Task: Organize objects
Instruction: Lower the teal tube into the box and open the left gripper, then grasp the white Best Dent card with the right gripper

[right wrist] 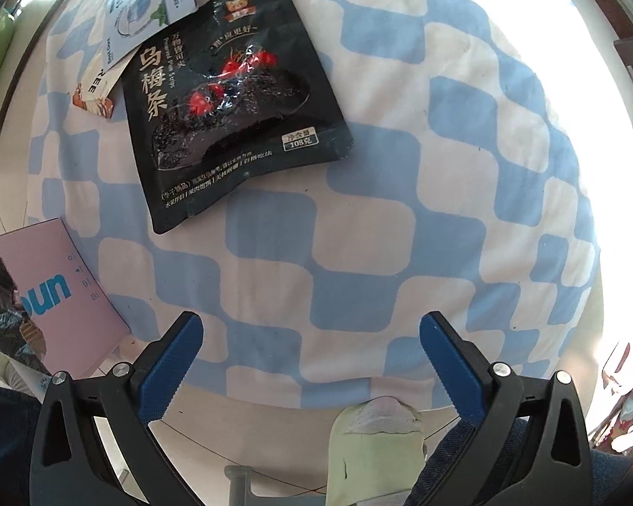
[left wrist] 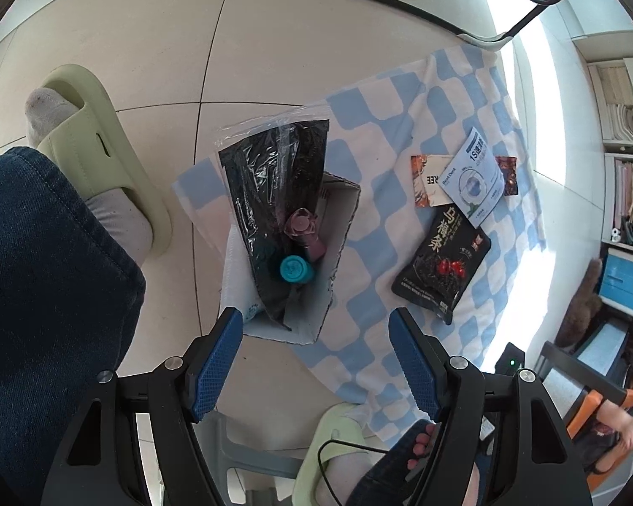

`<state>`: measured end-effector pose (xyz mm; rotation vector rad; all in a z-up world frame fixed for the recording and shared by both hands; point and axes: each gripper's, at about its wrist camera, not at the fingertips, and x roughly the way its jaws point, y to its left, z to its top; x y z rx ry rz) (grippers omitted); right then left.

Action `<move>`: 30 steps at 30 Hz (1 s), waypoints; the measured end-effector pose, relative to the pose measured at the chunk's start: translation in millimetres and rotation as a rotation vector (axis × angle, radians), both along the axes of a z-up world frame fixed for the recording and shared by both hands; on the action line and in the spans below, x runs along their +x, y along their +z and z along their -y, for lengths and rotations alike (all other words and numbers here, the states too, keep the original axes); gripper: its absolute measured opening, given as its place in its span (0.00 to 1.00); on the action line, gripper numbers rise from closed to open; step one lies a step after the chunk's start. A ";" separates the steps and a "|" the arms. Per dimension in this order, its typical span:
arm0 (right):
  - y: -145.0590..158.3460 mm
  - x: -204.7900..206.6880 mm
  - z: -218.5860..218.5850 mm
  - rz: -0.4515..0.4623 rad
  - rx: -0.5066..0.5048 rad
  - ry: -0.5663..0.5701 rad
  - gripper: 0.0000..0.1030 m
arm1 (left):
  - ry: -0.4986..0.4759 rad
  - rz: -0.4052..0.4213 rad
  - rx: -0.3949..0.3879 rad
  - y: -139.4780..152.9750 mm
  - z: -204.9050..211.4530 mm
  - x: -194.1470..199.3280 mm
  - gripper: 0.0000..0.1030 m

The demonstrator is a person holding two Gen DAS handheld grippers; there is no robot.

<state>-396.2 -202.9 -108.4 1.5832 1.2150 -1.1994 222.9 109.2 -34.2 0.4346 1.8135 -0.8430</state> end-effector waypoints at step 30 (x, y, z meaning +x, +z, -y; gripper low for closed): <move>-35.5 -3.8 248.1 0.261 -0.163 0.022 0.69 | -0.096 0.008 0.076 -26.0 11.8 10.2 0.68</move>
